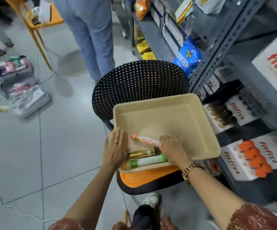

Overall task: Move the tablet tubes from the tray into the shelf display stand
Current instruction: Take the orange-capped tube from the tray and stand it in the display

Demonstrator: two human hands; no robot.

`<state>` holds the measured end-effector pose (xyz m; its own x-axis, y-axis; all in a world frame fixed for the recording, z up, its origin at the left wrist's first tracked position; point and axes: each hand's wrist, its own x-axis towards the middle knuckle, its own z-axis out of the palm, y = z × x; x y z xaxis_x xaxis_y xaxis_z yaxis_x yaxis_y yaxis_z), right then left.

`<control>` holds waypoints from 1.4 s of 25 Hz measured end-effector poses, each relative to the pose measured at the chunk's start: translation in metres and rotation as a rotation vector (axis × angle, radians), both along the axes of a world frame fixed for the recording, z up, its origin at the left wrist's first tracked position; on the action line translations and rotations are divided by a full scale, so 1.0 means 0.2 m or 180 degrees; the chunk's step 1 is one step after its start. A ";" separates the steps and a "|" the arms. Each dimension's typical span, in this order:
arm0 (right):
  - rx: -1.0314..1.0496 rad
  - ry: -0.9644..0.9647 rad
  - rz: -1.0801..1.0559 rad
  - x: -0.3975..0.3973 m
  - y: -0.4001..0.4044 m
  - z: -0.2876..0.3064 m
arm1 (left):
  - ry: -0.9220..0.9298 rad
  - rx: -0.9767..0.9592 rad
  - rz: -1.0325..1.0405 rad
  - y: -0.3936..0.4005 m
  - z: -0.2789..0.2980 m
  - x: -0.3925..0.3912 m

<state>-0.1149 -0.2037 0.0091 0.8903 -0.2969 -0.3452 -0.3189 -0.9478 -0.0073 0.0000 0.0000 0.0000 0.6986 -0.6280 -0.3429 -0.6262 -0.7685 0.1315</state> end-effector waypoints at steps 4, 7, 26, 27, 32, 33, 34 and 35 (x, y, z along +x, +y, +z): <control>0.0017 0.0272 -0.0009 0.04 -0.01 -0.05 | -0.0040 -0.0097 -0.0053 0.02 -0.09 0.02; 0.0089 0.0317 -0.0037 0.05 -0.01 -0.06 | -0.0009 -0.0169 0.0011 0.03 -0.15 0.02; 0.0496 0.0167 -0.0383 0.07 0.01 -0.05 | 0.0193 0.0233 -0.0056 0.01 -0.07 0.04; 0.0473 0.0107 -0.0393 0.06 0.01 -0.03 | 0.0182 0.0288 -0.0056 0.01 -0.07 0.04; 0.0065 -0.0192 0.0033 0.03 -0.04 0.17 | -0.0030 0.0308 -0.0137 -0.03 0.05 0.04; -0.0040 -0.0189 0.0123 0.02 -0.06 0.23 | -0.0098 0.0255 -0.0189 -0.06 0.10 0.04; -0.0128 -0.0199 0.0186 0.00 -0.09 0.31 | -0.0161 0.0158 -0.0249 -0.10 0.15 0.03; -0.0193 -0.0208 0.0222 -0.02 -0.13 0.39 | -0.0216 0.0039 -0.0306 -0.14 0.20 0.02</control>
<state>-0.1196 -0.2287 0.0863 0.9296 -0.2520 -0.2691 -0.2528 -0.9670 0.0321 0.0043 -0.0285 0.0396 0.6572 -0.6893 -0.3048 -0.7043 -0.7057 0.0772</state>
